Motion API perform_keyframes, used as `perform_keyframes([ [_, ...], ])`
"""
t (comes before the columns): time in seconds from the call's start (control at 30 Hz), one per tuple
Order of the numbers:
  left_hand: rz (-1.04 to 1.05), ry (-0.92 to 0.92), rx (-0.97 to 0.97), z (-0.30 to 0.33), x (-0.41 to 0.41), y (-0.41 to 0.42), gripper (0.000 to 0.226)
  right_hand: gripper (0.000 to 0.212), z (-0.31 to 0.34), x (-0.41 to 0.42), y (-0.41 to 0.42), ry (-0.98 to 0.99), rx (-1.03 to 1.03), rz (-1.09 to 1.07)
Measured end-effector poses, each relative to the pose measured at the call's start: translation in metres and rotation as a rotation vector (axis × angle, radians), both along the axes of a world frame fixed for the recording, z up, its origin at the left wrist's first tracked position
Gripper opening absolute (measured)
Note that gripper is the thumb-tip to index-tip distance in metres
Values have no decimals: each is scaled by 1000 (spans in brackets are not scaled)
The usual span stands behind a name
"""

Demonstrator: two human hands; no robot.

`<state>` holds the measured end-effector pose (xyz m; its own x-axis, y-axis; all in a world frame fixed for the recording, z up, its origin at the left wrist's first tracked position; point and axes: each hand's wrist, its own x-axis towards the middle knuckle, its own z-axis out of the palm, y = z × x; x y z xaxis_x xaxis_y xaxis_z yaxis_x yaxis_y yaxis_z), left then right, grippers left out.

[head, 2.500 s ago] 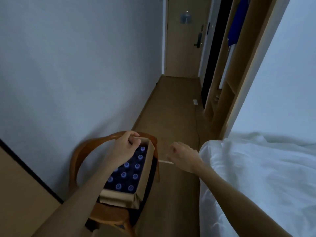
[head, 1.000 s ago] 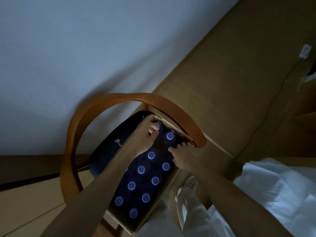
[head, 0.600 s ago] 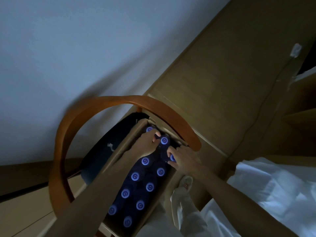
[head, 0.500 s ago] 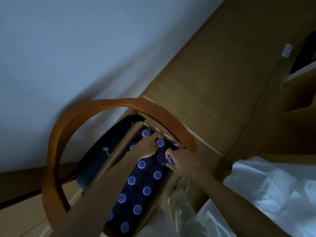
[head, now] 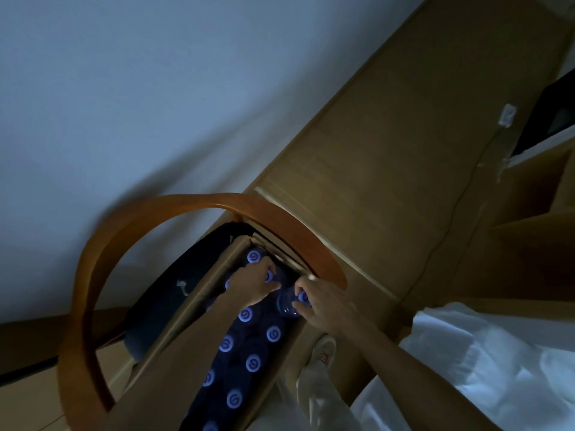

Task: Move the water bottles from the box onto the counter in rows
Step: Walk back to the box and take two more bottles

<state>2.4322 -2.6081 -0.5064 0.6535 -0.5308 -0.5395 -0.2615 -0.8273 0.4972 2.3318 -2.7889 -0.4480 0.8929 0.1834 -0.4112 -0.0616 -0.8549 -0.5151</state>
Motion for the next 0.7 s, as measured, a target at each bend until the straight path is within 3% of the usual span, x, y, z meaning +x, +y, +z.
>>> perform_keyframes([
  [0.13,0,-153,-5,25,1,9,27,20,1,6,-2,-37,-28,-23],
  [0.27,87,-275,-164,60,-5,28,20,20,10,15,-1,-108,-39,41],
  [0.43,241,-386,-39,114,-31,50,18,21,38,21,1,-250,17,179],
  [0.6,526,-533,-60,172,-70,70,13,14,89,29,6,-392,89,320],
  [0.7,737,-598,-47,211,-95,86,21,16,125,35,19,-509,112,383],
])
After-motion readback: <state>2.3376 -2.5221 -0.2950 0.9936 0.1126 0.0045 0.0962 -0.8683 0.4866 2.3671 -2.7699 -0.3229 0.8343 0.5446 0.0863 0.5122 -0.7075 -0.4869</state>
